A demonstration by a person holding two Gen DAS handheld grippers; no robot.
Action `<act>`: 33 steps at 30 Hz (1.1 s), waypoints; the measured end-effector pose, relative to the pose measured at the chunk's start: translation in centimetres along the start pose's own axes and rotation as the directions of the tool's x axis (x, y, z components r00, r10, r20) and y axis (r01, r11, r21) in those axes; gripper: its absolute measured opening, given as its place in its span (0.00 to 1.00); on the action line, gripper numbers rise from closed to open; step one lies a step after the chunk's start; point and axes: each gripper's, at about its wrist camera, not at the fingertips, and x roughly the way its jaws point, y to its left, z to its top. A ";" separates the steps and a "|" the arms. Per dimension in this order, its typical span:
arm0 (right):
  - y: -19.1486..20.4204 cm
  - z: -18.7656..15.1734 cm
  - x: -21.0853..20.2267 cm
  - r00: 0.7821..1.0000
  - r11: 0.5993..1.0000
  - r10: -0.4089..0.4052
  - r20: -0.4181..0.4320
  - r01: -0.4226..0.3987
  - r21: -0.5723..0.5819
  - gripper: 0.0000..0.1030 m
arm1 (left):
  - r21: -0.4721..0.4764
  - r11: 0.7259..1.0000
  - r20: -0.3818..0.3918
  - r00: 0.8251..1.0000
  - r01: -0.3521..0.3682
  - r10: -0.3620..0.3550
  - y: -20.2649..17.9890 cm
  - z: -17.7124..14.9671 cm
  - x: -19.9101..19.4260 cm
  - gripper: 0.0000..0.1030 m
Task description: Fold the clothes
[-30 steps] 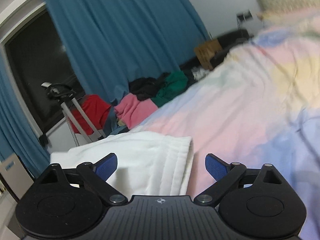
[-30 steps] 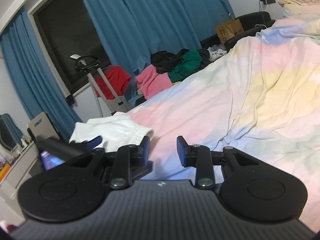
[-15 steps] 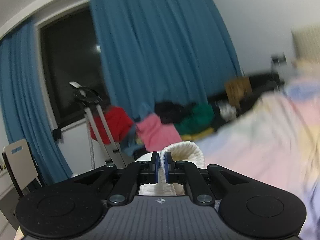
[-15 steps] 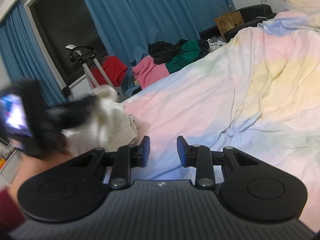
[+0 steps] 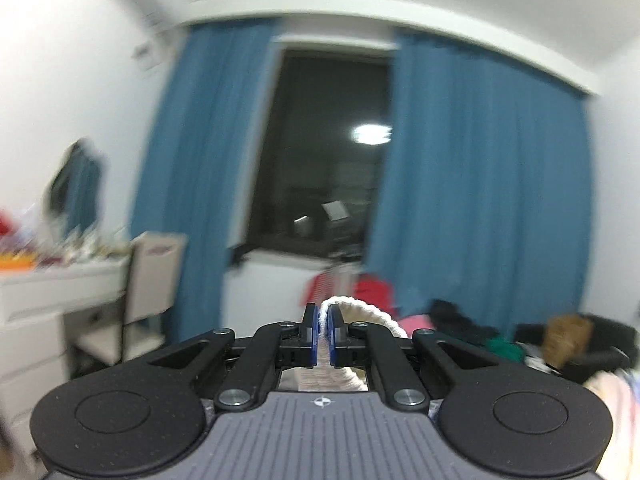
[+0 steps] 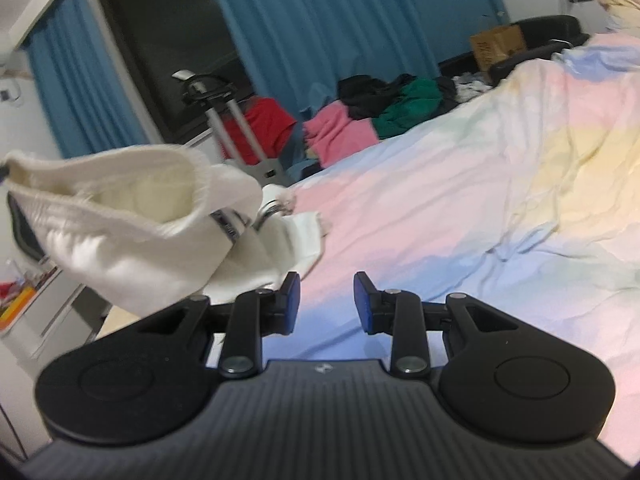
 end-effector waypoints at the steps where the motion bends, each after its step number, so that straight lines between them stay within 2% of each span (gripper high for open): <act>1: 0.4 -0.2 0.0 1.000 1.000 0.015 -0.004 -0.015 -0.016 0.33 | -0.033 0.999 -0.027 0.999 -0.037 0.036 2.3 -0.7 0.3 0.05; 4: 1.7 -1.0 1.0 0.995 0.995 0.084 -0.048 -0.086 -0.052 0.33 | -0.090 0.987 -0.099 0.987 -0.135 0.126 8.1 -3.5 0.4 0.05; 8: 4.0 -2.6 2.6 0.973 0.975 0.191 -0.127 -0.203 -0.089 0.33 | -0.158 0.969 -0.191 0.969 -0.191 0.160 14.1 -8.3 -2.3 0.05; 13: 7.6 -5.8 3.3 0.936 0.931 0.267 -0.228 -0.312 -0.190 0.35 | -0.159 0.959 -0.231 0.953 -0.236 0.196 17.4 -12.2 -3.8 0.06; 16: 10.3 -7.8 3.1 0.915 0.890 0.288 -0.282 -0.364 -0.273 0.40 | -0.159 0.959 -0.238 0.952 -0.234 0.193 18.6 -12.5 -3.5 0.06; 18: 12.1 -9.2 3.2 0.904 0.861 0.296 -0.309 -0.393 -0.322 0.54 | -0.194 0.953 -0.240 0.953 -0.231 0.182 19.1 -12.7 -3.1 0.06; 22: 16.7 -12.0 4.4 0.880 0.804 0.304 -0.366 -0.443 -0.397 0.54 | -0.250 0.934 -0.255 0.948 -0.254 0.189 20.4 -13.0 -1.9 0.06; 23: 17.5 -12.6 4.9 0.881 0.799 0.292 -0.373 -0.438 -0.411 0.54 | -0.246 0.934 -0.259 0.946 -0.259 0.195 20.5 -13.1 -1.7 0.06; 28: 19.8 -14.7 8.4 0.916 0.823 0.173 -0.362 -0.336 -0.457 0.54 | -0.258 0.926 -0.280 0.939 -0.275 0.200 21.5 -13.2 -1.4 0.06; 31: 19.4 -13.5 9.6 0.922 0.864 0.200 -0.331 -0.325 -0.384 0.54 | -0.267 0.921 -0.287 0.936 -0.282 0.203 22.0 -13.1 -1.3 0.06; 33: 19.0 -12.8 10.1 0.927 0.878 0.221 -0.303 -0.325 -0.353 0.53 | -0.265 0.920 -0.292 0.933 -0.290 0.210 22.0 -13.2 -1.3 0.06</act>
